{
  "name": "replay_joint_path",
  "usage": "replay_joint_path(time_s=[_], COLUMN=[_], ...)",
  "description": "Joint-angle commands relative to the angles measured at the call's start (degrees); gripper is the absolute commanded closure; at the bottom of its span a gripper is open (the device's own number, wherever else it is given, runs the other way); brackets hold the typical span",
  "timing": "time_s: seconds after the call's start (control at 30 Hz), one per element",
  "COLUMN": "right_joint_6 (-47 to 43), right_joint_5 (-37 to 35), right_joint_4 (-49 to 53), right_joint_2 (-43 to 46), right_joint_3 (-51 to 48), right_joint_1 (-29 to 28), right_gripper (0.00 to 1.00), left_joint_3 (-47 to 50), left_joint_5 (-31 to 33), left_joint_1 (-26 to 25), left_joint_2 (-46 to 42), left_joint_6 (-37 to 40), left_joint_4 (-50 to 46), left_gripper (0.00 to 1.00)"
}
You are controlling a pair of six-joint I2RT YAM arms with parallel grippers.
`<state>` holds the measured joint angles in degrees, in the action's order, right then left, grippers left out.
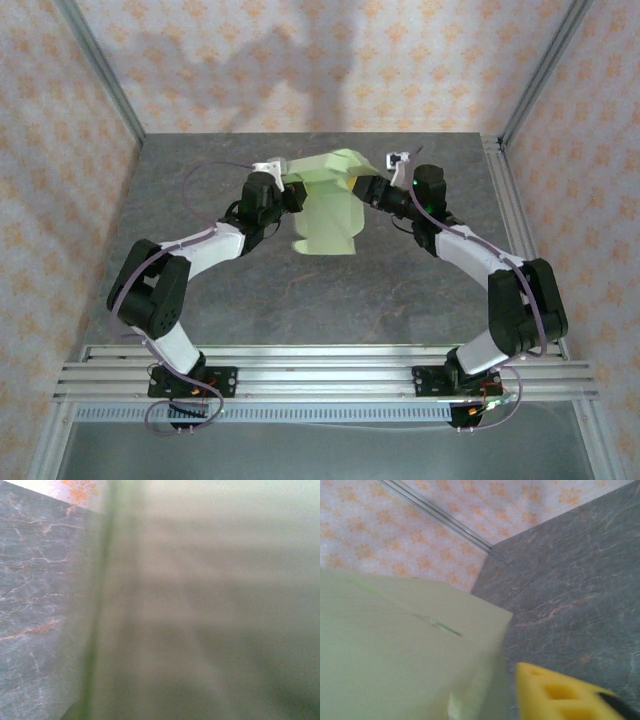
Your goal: Fold the paper box
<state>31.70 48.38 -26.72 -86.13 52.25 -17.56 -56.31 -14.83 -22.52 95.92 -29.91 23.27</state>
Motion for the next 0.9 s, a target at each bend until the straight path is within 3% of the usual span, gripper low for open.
replay_joint_path(time_s=[0.0, 0.1, 0.23, 0.4, 0.57, 0.87], right_joint_6=[-6.2, -9.2, -13.3, -17.8, -21.1, -15.0], right_joint_5=[-7.4, -14.3, -24.9, -32.9, -35.9, -34.2], right_joint_4=[6.3, 11.5, 20.6, 25.7, 30.5, 37.2], right_joint_2=[5.0, 8.8, 13.2, 13.7, 7.8, -3.2], right_joint_3=[3.1, 3.6, 6.7, 12.6, 20.7, 30.2], right_joint_1=[-0.2, -0.9, -4.5, -11.8, -17.1, -17.7], right_gripper=[0.42, 0.35, 0.34, 0.35, 0.36, 0.41], left_joint_3=[-2.6, -2.3, -1.0, 0.8, 1.6, 3.0], left_joint_5=[6.1, 10.3, 13.8, 16.9, 19.9, 23.4], left_joint_1=[0.0, 0.0, 0.0, -0.1, -0.8, -2.9], left_joint_2=[0.7, 0.6, 0.2, 0.2, -1.0, -2.4], left_joint_6=[0.0, -0.3, 0.3, 1.4, 3.2, 6.1], left_joint_4=[-4.0, -5.1, -4.1, -2.6, -3.3, -4.4], left_gripper=[1.0, 1.0, 1.0, 1.0, 1.0, 1.0])
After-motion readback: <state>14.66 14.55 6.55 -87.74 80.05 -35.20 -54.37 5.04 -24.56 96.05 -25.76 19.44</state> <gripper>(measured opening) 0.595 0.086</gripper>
